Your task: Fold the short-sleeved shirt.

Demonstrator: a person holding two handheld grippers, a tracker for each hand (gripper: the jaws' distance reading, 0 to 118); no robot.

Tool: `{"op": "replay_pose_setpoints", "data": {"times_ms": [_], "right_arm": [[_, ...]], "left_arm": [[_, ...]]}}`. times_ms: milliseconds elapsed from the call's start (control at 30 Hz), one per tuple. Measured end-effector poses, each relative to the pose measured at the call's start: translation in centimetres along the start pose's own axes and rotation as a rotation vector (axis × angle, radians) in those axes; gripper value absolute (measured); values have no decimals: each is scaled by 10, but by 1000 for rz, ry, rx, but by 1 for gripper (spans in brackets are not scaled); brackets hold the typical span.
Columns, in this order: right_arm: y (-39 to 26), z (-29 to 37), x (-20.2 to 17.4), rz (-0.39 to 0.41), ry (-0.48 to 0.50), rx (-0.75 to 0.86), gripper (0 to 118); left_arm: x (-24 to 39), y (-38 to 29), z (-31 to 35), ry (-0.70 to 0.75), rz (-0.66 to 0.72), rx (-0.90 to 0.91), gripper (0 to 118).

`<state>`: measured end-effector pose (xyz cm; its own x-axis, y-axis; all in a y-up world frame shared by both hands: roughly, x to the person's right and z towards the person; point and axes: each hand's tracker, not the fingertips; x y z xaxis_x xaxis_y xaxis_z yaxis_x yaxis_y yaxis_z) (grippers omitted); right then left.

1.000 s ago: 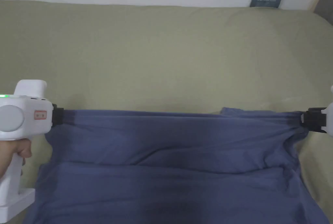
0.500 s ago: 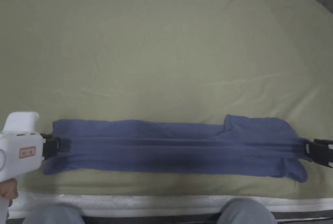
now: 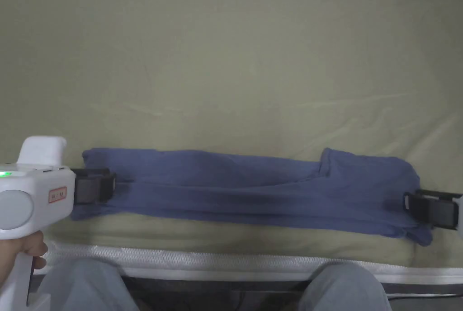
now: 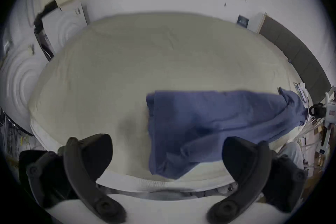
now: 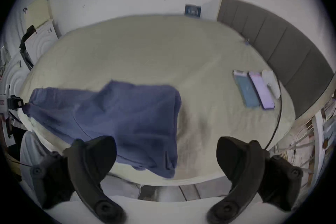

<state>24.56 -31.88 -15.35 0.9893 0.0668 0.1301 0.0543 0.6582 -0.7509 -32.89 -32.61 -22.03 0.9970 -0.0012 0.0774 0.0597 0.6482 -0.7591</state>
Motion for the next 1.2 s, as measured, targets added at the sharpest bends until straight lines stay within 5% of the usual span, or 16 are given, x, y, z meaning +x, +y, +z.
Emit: {"op": "replay_pose_setpoints", "data": {"times_ms": [100,167,200,233,267,400,633,1033,1200], "right_arm": [[19,13,-21,-20,34,56,112],[23,12,-43,-7,58,91,94],[27,17,-56,-1,59,132,73],[29,20,-69,4,66,164,49],[29,17,-81,12,72,174,15],[25,-3,-119,-26,148,175,13],[10,-8,-179,-8,68,283,13],[5,10,-232,106,6,414,13],[6,8,-239,112,31,405,13]], "left_arm": [[10,15,10,-14,14,44,118],[18,22,15,-38,39,70,106],[24,24,16,-56,43,80,87],[28,23,18,-61,43,97,50],[34,23,18,-68,38,109,0],[53,11,11,-129,13,117,0],[49,3,0,-168,20,80,0],[-107,45,-66,-659,434,-337,0],[-130,45,-92,-682,422,-417,0]]}}
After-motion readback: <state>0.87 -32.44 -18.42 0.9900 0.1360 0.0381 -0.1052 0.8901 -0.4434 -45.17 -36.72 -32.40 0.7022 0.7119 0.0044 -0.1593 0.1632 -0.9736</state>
